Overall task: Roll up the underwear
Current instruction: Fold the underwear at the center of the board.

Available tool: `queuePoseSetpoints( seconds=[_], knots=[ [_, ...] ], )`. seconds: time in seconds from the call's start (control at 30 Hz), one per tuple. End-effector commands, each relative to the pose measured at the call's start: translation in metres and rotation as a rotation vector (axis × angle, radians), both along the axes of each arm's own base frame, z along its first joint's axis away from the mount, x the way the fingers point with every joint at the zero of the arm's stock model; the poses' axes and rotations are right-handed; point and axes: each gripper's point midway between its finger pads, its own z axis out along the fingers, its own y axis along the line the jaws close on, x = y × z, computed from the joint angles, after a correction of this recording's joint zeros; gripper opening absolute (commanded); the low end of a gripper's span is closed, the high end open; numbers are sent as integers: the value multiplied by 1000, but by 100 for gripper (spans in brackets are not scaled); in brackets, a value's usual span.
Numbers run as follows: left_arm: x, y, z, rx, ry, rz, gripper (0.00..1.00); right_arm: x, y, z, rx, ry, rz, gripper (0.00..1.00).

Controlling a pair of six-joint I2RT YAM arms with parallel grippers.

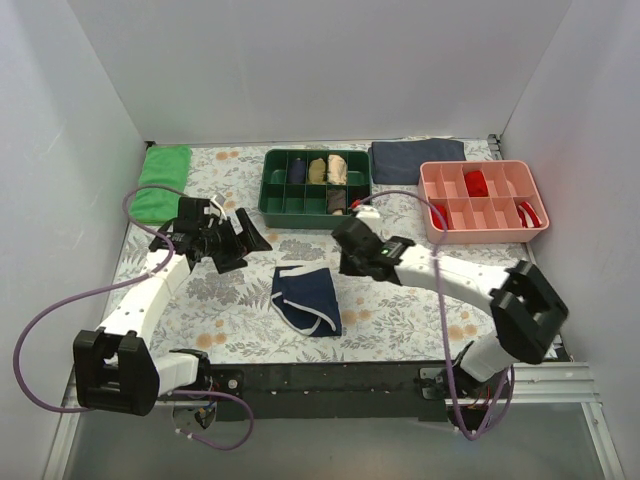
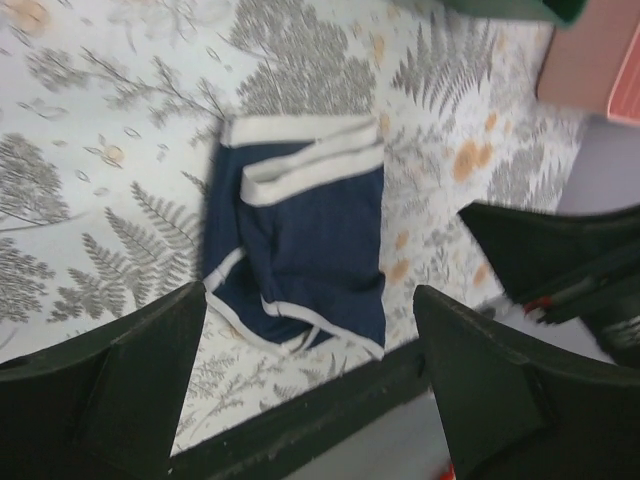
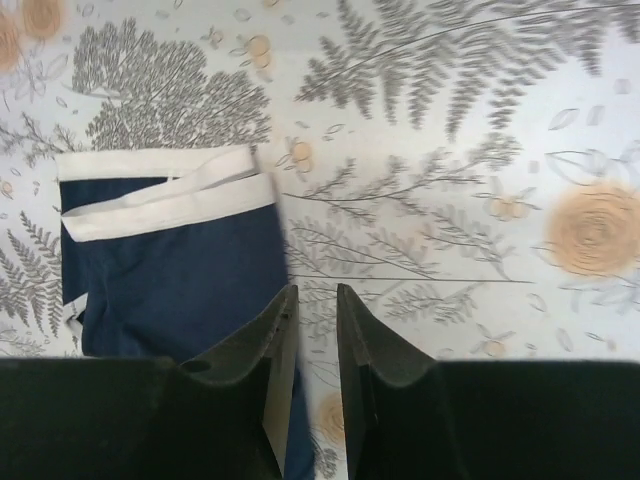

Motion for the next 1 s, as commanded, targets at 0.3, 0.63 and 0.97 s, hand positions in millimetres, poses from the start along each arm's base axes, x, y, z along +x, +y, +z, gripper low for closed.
queuePoseSetpoints(
  seconds=[0.3,0.63,0.97],
  knots=[
    [-35,-63,-31,-64,134,-177,52,-64,2,24,322,144,269,28],
    [-9,-46,-60,138,162,-32,40,-78,-7,21,349,142,293,28],
    [12,-51,-82,183,205,-37,36,-73,1,24,344,144,306,28]
  ],
)
